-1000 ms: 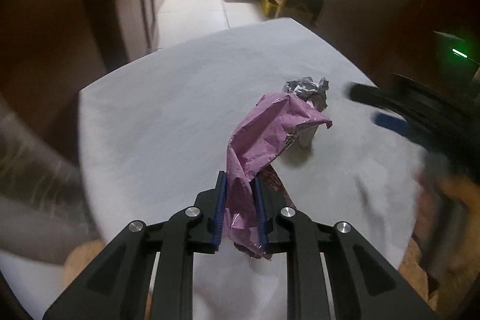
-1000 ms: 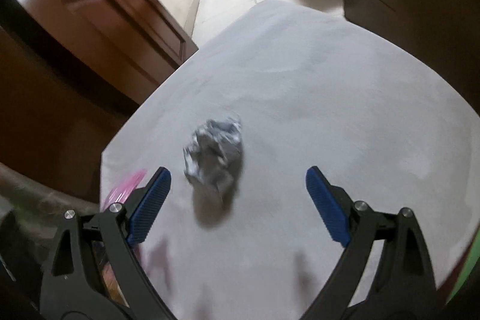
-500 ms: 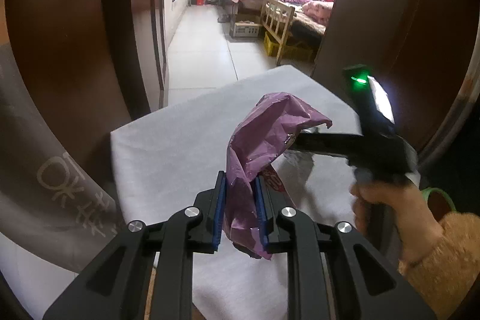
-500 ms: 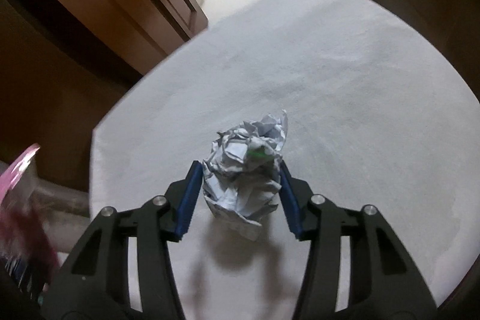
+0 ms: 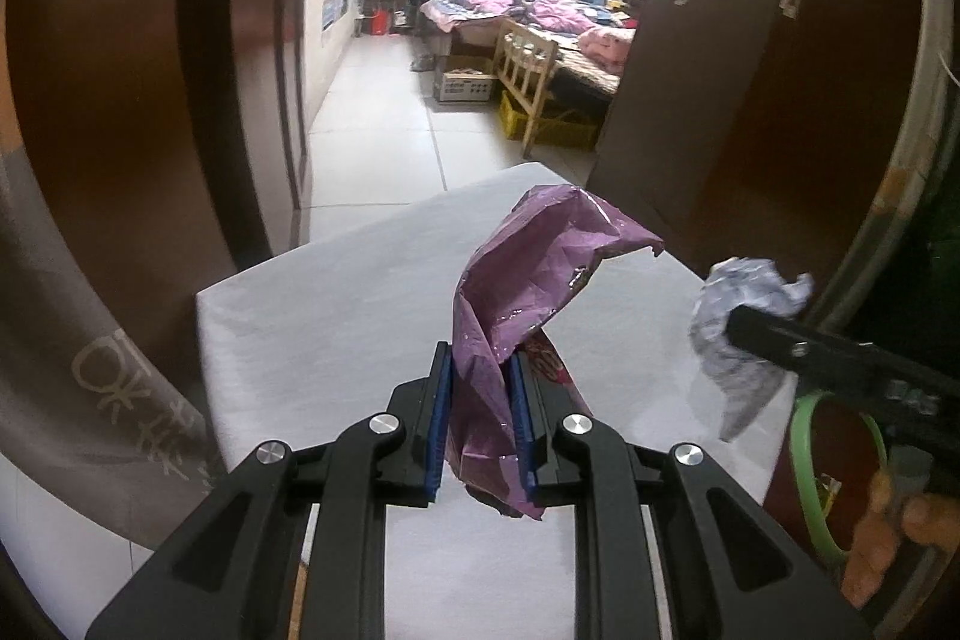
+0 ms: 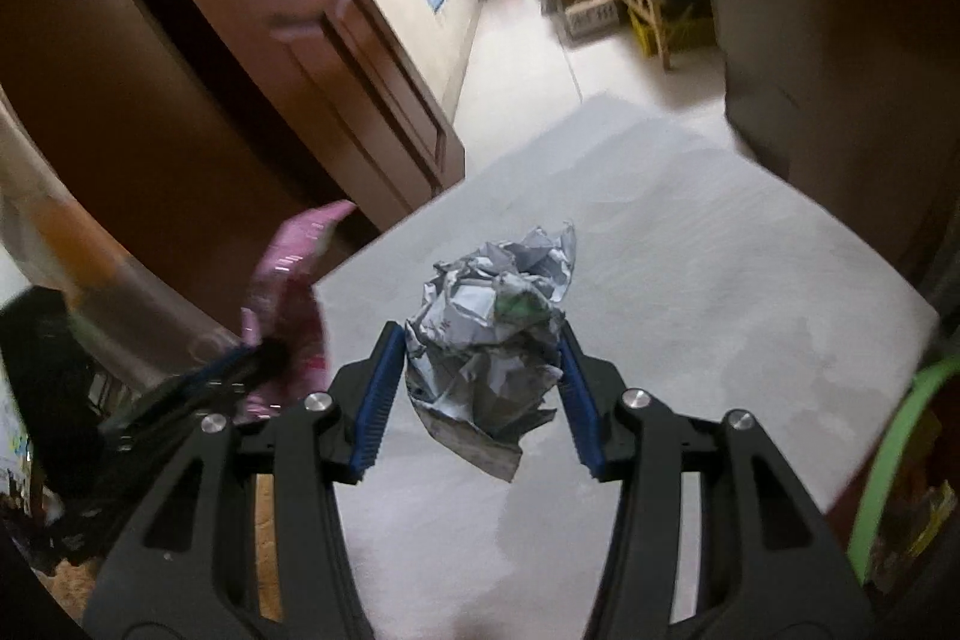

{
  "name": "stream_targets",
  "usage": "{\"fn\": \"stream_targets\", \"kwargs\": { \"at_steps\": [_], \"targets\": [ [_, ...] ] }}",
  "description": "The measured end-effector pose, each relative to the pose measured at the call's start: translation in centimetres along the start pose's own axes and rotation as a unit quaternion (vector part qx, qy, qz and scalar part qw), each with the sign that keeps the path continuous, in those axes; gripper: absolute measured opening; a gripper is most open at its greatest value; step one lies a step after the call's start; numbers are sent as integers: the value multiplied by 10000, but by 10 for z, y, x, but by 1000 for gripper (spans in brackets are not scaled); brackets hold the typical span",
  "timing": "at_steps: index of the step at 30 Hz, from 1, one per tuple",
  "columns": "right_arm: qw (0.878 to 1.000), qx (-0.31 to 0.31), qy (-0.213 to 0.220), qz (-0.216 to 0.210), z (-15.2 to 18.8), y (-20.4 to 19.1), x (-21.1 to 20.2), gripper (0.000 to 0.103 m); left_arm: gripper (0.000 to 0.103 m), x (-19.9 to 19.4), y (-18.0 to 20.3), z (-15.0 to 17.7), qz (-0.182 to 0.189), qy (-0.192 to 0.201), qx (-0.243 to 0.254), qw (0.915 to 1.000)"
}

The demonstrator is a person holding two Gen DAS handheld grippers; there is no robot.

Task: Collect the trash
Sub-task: 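Grasp the pink wrapper with the left tool while the right tool grasps the crumpled silver foil, then lift the pink wrapper and silver foil and carry both over the green bin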

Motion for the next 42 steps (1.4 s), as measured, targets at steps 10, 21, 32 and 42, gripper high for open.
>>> {"fn": "stream_targets", "kwargs": {
  "at_steps": [10,21,32,42],
  "targets": [
    [9983,39,533,-249,9,0,-54,49,16,-29,37,-6,105,270,375,9989],
    [9934,353,978,-481,12,27,-97,49,16,-36,71,-4,231,294,738,9966],
    [9861,714,1395,-558,9,55,-129,49,16,-31,106,4,462,126,1116,9926],
    [9833,897,1471,-591,11,69,-132,49,16,-24,141,18,720,-90,1475,9864]
  ]
}}
Point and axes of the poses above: each gripper's, at about its wrist camera, not at the fingertips, and x roughly the way its jaws point, y to its right, z to its underside, the point moved 1 cm from there along x, roughly the way its jaws point, and after that the axes turned 3 degrees about -z, right-handed, at the moved point
